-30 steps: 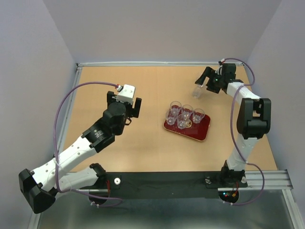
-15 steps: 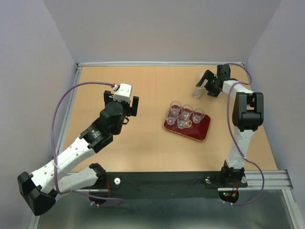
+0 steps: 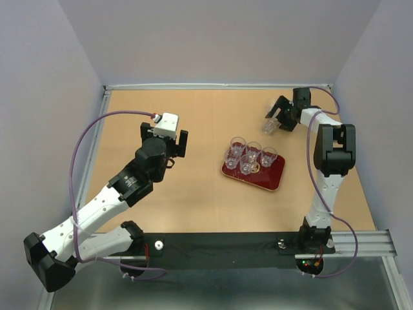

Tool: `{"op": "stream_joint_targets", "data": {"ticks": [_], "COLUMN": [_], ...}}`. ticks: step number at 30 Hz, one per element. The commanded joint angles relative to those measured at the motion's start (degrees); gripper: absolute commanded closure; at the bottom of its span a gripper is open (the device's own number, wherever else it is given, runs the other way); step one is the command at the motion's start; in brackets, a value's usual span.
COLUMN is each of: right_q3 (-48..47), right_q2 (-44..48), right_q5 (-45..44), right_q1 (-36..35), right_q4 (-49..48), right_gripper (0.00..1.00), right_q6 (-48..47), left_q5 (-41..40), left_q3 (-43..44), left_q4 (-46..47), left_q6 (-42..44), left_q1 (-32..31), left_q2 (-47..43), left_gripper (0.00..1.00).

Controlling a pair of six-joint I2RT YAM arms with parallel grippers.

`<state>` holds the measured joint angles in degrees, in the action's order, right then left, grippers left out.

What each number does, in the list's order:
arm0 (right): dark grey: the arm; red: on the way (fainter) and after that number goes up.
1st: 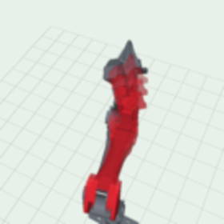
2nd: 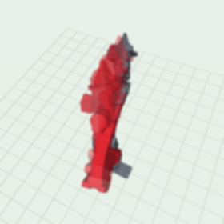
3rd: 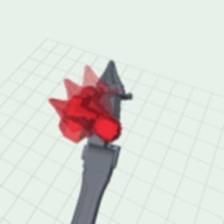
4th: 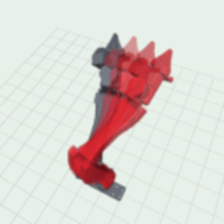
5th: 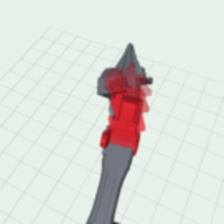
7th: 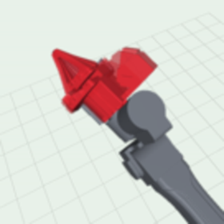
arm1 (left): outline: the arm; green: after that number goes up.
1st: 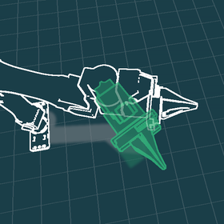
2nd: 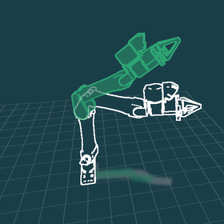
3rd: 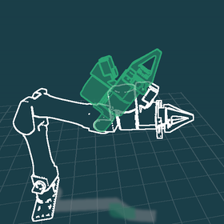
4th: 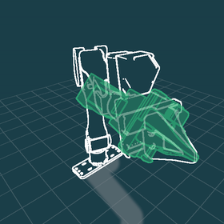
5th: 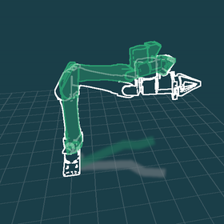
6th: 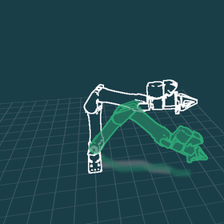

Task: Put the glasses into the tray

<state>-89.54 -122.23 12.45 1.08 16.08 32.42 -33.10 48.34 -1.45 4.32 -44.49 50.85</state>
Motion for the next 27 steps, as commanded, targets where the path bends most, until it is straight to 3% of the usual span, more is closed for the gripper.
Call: {"op": "stream_joint_targets", "data": {"ticks": [1, 10, 27], "right_q3": [0.06, 2.17, 14.65], "right_q2": [0.15, 3.40, 23.95], "right_q5": [-0.14, -2.16, -4.36], "right_q1": [-0.38, -0.38, 2.26], "right_q4": [0.45, 0.36, -8.77], "right_gripper": [0.14, 0.32, 0.43], "right_q6": [0.27, -0.43, -3.85], "left_q5": [-0.47, -0.38, -0.21], "left_q3": [-0.44, -0.52, -0.79], "left_q4": [3.04, 3.04, 3.04], "left_q6": [0.52, 0.52, 0.43], "left_q1": [0.54, 0.63, 0.63], "left_q2": [-0.75, -1.02, -2.51], "left_gripper": [0.08, 0.08, 0.08]}}
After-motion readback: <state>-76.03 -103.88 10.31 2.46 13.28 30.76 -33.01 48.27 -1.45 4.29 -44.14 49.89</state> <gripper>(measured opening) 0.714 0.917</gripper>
